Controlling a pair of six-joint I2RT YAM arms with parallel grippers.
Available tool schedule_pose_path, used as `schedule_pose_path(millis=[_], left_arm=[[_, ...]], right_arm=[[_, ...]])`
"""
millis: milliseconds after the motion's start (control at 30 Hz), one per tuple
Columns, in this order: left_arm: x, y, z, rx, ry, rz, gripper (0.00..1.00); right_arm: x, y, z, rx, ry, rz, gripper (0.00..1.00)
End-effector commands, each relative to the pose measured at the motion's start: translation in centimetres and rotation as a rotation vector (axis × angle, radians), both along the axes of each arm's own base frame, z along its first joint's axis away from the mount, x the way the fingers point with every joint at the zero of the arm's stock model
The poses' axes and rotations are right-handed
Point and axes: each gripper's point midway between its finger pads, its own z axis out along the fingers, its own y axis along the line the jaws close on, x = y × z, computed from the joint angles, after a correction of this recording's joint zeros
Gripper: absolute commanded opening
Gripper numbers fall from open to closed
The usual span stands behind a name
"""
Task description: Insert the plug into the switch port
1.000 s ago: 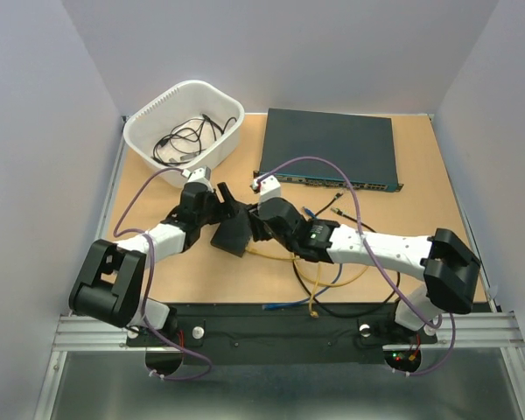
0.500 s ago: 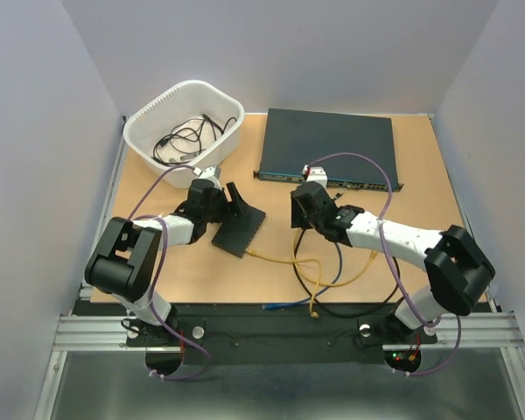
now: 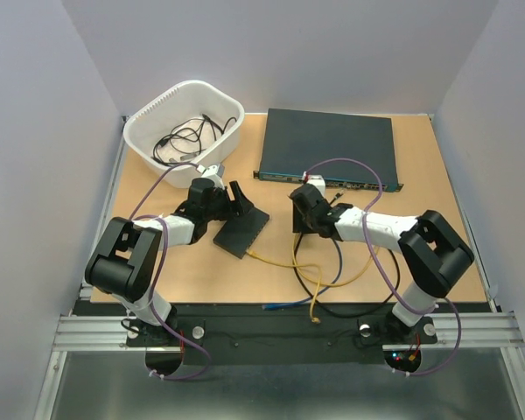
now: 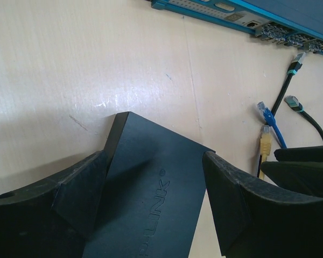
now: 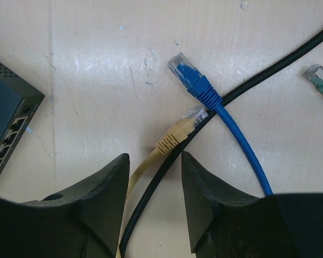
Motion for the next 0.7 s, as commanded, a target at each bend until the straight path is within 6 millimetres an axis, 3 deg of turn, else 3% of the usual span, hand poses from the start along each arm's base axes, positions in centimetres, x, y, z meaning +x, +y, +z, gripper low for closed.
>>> schedule_pose_path(millis=[0, 367, 500, 667], left_arm=[[0.3, -0.8, 1.8, -0.026, -0.069, -0.034, 0.82], [0.4, -0.6, 1.4, -0.02, -0.06, -0.023, 0.82], [0.4, -0.6, 1.3, -0.02, -0.057, -0.021, 0.82], [0.4, -0.6, 1.2, -0.018, -0.054, -0.021, 0.81]], right_arm=[[1.4, 0.8, 0.6, 0.032, -0.014, -0.024, 0.49], [1.8, 0.7, -1.2, -0.003, 0.014, -0.036, 0.43], [2.1, 0.8, -1.3, -0.011, 0.012, -0.036, 0.33], [2.3, 0.9, -1.6, -0.022, 0.016, -0.03, 0.12]])
